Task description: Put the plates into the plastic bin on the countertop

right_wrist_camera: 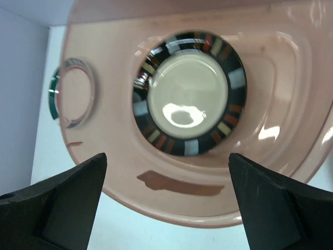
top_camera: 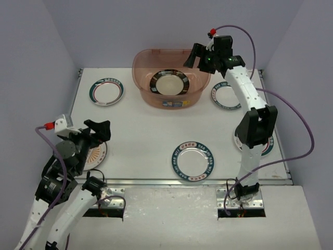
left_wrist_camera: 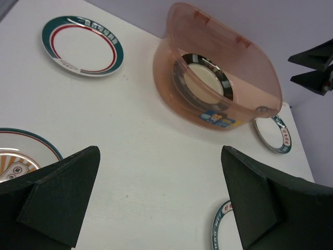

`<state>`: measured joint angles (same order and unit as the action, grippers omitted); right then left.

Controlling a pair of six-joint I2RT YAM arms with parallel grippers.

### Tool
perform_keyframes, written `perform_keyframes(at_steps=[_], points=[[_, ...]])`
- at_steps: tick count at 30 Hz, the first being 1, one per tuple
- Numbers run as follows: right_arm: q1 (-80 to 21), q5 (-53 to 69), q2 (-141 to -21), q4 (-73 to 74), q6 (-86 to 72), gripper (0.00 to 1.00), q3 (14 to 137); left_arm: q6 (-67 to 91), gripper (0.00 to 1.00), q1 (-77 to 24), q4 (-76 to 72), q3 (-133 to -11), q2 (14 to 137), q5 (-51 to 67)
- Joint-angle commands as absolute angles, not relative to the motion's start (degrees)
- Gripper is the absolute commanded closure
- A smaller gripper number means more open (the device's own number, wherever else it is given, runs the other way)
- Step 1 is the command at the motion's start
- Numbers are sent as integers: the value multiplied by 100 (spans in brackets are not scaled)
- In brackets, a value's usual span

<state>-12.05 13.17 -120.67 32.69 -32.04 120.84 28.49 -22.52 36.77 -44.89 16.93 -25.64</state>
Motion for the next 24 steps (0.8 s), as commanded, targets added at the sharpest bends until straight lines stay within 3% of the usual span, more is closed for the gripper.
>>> perform_keyframes(at_steps=[1, 3, 7, 12, 16, 24], points=[[-1216, 1658, -10205, 2854, -2611, 1, 10694, 2956, 0, -2224, 3223, -4555, 2987, -1094], [-1215, 1738, -9264, 2902, -2465, 1, 10101, 3285, 0, -2226, 2713, -4136, 3608, 395], [-1221, 2132, -7696, 2636, -2411, 1, 8497, 4042, 0, -2394, 108, -3026, 4859, 1987], [-1214, 2659, -5908, 2178, -2750, 1, 6090, 4210, 0, -3355, -1190, -3169, 7104, 1994], [-1213, 2602, -5004, 2168, -2865, 1, 5213, 4270, 1, -3646, -1544, -3433, 8166, 1971], [-1213, 2646, -4541, 2263, -2923, 1, 4536, 4465, 21, -4058, -2244, -3632, 9660, 2252]])
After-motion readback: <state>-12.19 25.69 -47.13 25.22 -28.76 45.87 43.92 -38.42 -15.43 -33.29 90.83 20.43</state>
